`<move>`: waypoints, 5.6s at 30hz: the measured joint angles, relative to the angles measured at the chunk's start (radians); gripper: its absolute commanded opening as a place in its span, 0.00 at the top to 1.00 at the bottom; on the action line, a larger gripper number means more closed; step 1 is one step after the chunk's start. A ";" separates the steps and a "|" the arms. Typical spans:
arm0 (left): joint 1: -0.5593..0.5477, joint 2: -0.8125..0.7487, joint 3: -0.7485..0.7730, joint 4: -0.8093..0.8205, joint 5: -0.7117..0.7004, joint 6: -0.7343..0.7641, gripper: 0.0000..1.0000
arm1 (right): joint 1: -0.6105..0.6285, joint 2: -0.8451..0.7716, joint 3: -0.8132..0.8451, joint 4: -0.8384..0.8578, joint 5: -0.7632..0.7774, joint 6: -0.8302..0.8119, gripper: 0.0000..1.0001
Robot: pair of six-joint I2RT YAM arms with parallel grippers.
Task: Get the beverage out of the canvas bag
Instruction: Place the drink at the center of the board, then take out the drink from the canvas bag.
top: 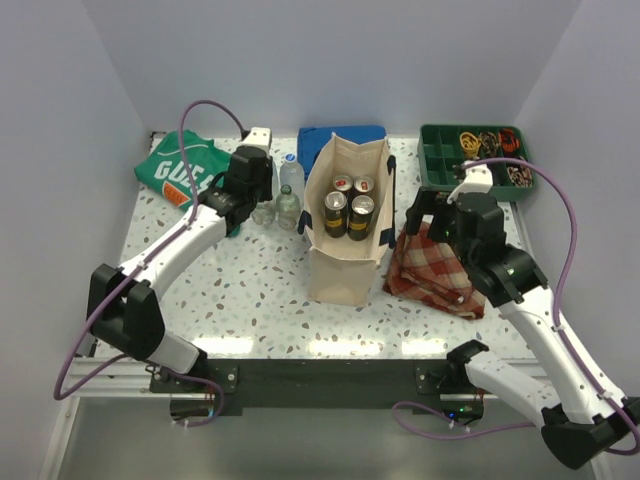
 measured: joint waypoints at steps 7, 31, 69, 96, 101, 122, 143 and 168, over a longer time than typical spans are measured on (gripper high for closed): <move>0.007 0.011 -0.049 0.059 -0.005 -0.015 1.00 | 0.000 0.002 -0.001 0.000 0.003 -0.005 0.02; 0.007 0.058 -0.146 0.214 -0.034 -0.027 1.00 | 0.000 0.002 -0.025 0.001 0.003 -0.008 0.02; 0.013 0.036 -0.170 0.302 -0.055 -0.073 0.36 | 0.000 0.002 -0.025 0.001 0.018 -0.008 0.02; 0.013 -0.176 0.028 0.093 0.013 -0.058 0.00 | 0.000 0.045 -0.021 0.009 -0.045 0.037 0.02; 0.013 -0.212 0.060 0.030 0.051 -0.048 0.00 | 0.000 0.066 -0.018 0.009 -0.062 0.046 0.02; 0.013 -0.257 0.182 -0.054 0.446 0.037 0.00 | 0.000 0.105 0.034 0.009 -0.113 0.057 0.02; -0.174 -0.097 0.385 -0.173 0.518 0.125 0.00 | 0.000 0.111 0.048 -0.008 -0.097 0.075 0.02; -0.310 0.080 0.501 -0.296 0.355 0.198 0.01 | -0.014 0.203 0.044 0.091 -0.259 0.109 0.51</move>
